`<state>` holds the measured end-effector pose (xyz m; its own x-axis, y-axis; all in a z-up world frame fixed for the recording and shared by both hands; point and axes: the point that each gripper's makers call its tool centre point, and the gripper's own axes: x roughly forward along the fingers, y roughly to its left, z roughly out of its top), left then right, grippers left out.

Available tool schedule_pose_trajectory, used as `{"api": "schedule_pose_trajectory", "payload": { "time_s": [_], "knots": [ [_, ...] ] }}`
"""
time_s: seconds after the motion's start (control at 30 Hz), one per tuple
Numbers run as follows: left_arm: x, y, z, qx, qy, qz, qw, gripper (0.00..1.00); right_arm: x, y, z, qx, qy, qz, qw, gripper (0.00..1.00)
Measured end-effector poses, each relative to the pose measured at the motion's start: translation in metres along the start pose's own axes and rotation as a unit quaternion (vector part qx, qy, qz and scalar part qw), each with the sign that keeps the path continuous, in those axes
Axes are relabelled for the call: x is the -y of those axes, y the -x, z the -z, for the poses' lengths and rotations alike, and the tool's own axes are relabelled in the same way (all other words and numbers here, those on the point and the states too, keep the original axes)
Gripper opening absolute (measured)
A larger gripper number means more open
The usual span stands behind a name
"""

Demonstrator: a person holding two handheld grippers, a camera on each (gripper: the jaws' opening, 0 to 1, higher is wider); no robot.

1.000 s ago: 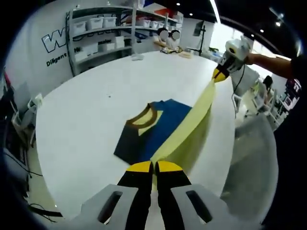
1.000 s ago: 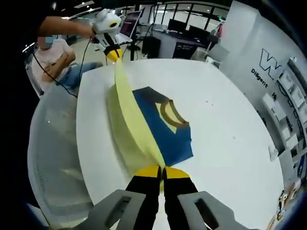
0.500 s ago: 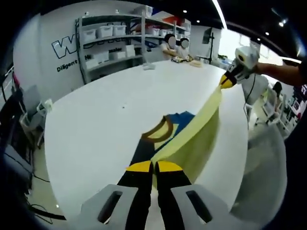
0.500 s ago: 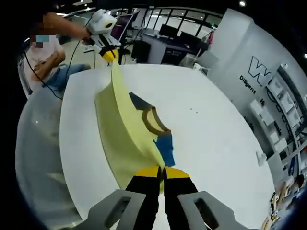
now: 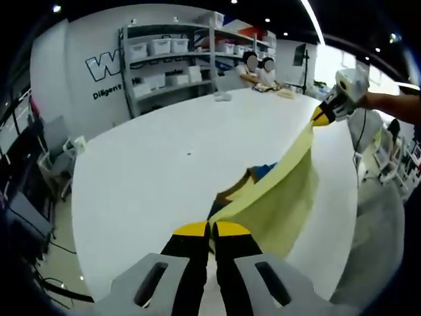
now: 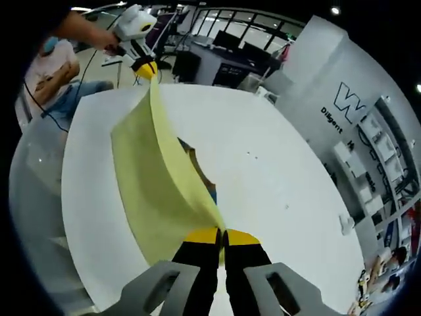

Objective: Fold the garment on the visible template until the final outline fits inside the template.

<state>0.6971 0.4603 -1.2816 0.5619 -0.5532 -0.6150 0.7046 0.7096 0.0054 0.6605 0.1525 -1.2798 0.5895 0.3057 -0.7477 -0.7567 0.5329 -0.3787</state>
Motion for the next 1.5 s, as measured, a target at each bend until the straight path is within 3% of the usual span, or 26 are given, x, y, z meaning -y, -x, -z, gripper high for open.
{"api": "schedule_pose_trajectory", "payload": {
  "time_s": [0.4,0.9,1.5],
  "knots": [
    [-0.012,-0.020,0.002,-0.004,0.003,-0.014,0.9999,0.00,0.010,-0.028,0.012,-0.022,-0.021,-0.001,0.9995,0.00],
    [-0.024,-0.052,0.019,-0.022,0.013,-0.024,0.9994,0.00,0.012,-0.065,0.028,-0.036,-0.054,-0.008,0.9978,0.00],
    [-0.033,-0.083,0.039,-0.047,0.013,-0.041,0.9980,0.00,0.025,-0.112,0.040,-0.042,-0.060,0.004,0.9973,0.00]
  ]
}}
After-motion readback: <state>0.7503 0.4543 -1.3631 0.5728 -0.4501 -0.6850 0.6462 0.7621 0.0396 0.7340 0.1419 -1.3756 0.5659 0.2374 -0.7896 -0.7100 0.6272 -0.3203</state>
